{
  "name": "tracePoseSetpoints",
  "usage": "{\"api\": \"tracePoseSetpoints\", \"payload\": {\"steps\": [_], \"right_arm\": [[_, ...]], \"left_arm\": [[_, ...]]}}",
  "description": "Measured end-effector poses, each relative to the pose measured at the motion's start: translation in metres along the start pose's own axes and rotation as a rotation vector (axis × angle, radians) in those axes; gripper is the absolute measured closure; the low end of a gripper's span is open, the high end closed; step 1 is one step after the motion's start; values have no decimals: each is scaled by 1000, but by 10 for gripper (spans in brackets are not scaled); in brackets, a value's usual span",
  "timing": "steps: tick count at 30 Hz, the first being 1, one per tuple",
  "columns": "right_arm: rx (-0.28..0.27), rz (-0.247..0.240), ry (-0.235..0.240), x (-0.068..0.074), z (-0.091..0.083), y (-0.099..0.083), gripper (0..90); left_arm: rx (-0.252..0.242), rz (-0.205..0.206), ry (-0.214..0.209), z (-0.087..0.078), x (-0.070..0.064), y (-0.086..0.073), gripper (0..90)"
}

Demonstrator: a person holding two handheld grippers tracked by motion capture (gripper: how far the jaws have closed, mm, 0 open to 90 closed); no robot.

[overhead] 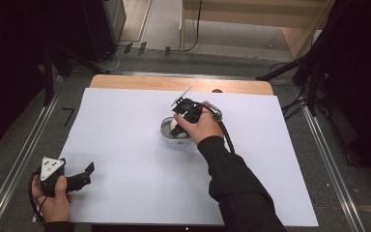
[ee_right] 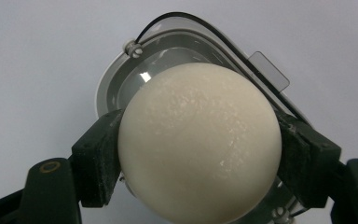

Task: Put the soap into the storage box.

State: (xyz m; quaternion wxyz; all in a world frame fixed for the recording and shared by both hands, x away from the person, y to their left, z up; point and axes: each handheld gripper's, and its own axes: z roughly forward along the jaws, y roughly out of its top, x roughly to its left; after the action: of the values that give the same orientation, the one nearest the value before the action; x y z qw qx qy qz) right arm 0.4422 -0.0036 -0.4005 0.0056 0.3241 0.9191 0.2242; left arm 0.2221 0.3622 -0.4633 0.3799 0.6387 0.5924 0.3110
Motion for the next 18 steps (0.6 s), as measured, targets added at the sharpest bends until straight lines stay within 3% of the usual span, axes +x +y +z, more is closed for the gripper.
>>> {"api": "tracePoseSetpoints", "payload": {"steps": [18], "right_arm": [[5,22,-15,1,11,-1,249]], "left_arm": [[0,-1,0,0,0,0,1]]}}
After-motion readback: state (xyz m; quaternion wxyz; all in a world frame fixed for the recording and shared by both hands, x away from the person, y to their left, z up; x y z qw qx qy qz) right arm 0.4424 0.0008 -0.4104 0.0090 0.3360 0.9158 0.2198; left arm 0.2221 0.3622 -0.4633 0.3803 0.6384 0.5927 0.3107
